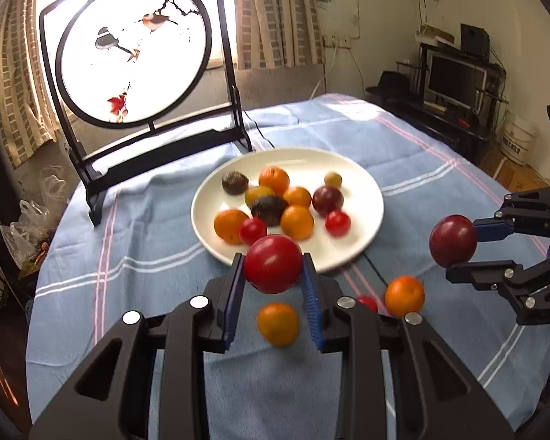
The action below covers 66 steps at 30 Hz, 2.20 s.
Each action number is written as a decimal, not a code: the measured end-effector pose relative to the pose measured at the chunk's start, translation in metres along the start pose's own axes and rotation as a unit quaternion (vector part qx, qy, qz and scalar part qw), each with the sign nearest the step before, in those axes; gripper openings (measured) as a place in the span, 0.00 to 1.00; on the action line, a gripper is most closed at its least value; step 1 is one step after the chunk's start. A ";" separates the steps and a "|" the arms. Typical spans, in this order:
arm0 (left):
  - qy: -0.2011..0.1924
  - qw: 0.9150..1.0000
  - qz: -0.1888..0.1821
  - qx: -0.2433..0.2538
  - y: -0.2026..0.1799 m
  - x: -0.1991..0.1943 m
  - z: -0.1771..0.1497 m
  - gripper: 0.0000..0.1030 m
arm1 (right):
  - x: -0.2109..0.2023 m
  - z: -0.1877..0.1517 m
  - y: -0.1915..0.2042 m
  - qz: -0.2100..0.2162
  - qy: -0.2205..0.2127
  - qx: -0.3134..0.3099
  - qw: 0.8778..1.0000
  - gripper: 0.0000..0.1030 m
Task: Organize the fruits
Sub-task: 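Grasp a red tomato with the left tool while the right tool grasps a dark red plum, then carry both fruits onto the white plate and open both tools, then withdraw both tools from the plate toward the loose fruits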
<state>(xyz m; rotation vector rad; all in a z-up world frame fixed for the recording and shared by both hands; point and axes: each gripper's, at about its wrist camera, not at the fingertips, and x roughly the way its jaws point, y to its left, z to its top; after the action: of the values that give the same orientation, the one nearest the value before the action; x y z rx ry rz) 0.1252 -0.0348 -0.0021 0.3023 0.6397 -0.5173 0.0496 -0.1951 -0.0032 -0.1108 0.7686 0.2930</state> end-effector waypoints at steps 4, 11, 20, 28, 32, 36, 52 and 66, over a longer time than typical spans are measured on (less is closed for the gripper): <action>-0.028 0.999 0.021 -0.034 0.003 0.006 0.038 0.29 | 0.000 0.043 -0.013 -0.005 -0.048 0.017 0.999 0.36; -0.040 0.996 0.050 -0.061 0.005 0.035 0.072 0.29 | 0.026 0.094 -0.041 -0.004 -0.083 0.062 0.995 0.36; -0.012 0.995 0.050 -0.083 0.014 0.078 0.061 0.29 | 0.062 0.093 -0.048 -0.007 -0.079 0.082 0.993 0.36; 0.005 0.995 0.052 -0.081 0.015 0.094 0.053 0.29 | 0.089 0.083 -0.054 -0.004 -0.049 0.093 0.994 0.36; 0.010 0.995 0.052 -0.081 0.014 0.098 0.052 0.29 | 0.097 0.081 -0.057 -0.007 -0.042 0.099 0.994 0.37; 0.017 0.995 0.053 -0.078 0.013 0.102 0.051 0.29 | 0.102 0.080 -0.060 -0.011 -0.037 0.105 0.994 0.38; 0.007 0.995 0.060 -0.081 0.013 0.097 0.051 0.56 | 0.087 0.081 -0.058 -0.003 -0.078 0.095 0.992 0.58; -0.052 0.992 0.065 -0.093 0.030 0.044 0.064 0.67 | 0.028 0.089 -0.031 0.036 -0.137 0.065 0.988 0.64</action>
<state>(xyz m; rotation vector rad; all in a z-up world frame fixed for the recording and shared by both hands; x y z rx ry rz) 0.2029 -0.0525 0.0222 0.1392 0.5583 -0.3424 0.1378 -0.2002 0.0405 0.0798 0.5170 0.3179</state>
